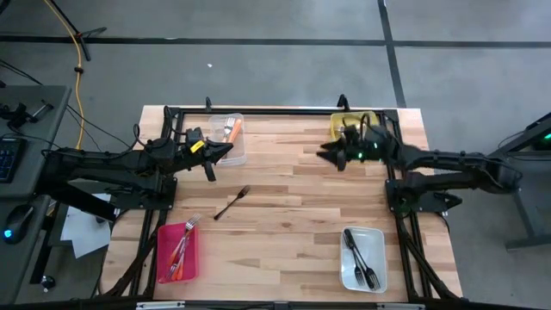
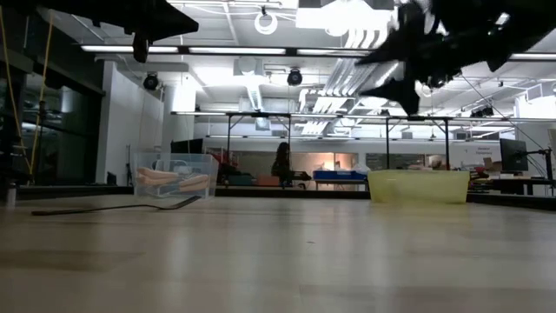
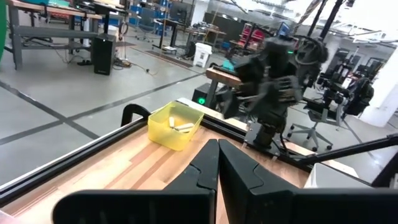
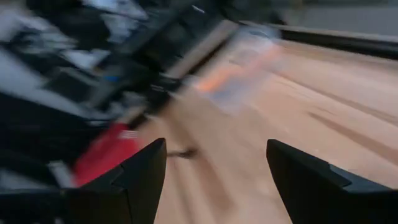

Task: Sort silverware by color (type)
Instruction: Put the black fork into the white bin

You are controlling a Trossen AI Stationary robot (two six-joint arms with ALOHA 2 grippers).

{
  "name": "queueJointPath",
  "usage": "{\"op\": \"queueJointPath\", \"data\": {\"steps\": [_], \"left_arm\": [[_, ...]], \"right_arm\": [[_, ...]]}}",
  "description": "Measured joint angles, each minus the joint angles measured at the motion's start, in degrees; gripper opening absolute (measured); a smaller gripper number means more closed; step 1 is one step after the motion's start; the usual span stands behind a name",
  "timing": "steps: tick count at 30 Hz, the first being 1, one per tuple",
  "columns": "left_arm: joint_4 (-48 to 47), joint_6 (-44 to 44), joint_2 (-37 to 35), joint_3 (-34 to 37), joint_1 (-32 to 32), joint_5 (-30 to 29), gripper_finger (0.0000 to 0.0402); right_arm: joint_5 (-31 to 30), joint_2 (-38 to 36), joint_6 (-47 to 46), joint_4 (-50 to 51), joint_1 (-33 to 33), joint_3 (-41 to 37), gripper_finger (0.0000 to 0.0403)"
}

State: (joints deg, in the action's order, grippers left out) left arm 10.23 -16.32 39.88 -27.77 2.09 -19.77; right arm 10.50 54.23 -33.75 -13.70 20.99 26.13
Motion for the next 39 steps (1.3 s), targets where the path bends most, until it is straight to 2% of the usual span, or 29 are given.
{"op": "queueJointPath", "data": {"steps": [3,9,16,23,25,28,33,34,39], "left_arm": [[0.04,0.0,0.0,0.0,0.02,1.64,0.0001],[0.36,5.91,0.0,0.0,-0.02,12.34,0.0001],[0.37,4.49,0.0,0.0,0.0,12.63,0.0001],[0.36,4.46,-0.02,0.0,0.0,12.61,0.0001],[0.36,4.43,-0.02,0.0,0.0,12.63,0.0001],[0.36,4.44,-0.02,0.0,0.02,12.63,0.0],[0.36,4.44,-0.01,0.0,0.02,12.61,0.0],[0.36,4.46,-0.01,0.0,0.02,12.61,0.0],[0.36,4.46,-0.02,0.0,0.02,12.61,0.0]], "right_arm": [[-3.79,1.26,4.19,-9.14,-8.07,-0.53,0.0259],[-9.68,4.7,16.17,-9.87,-16.77,6.66,0.0259],[-11.61,8.0,22.43,-9.75,-18.23,13.74,0.0259],[-11.61,8.84,24.72,-9.3,-18.23,15.14,0.0251],[-11.61,8.84,24.56,-9.11,-18.23,15.14,0.0233],[-11.61,8.84,23.16,-8.74,-18.2,15.14,0.0179],[-11.58,8.84,23.4,-7.09,-17.99,15.14,0.0037],[-11.58,8.84,23.75,-6.67,-17.99,15.14,0.0019],[-11.07,8.84,23.44,-5.23,-17.99,15.14,0.0024]]}}
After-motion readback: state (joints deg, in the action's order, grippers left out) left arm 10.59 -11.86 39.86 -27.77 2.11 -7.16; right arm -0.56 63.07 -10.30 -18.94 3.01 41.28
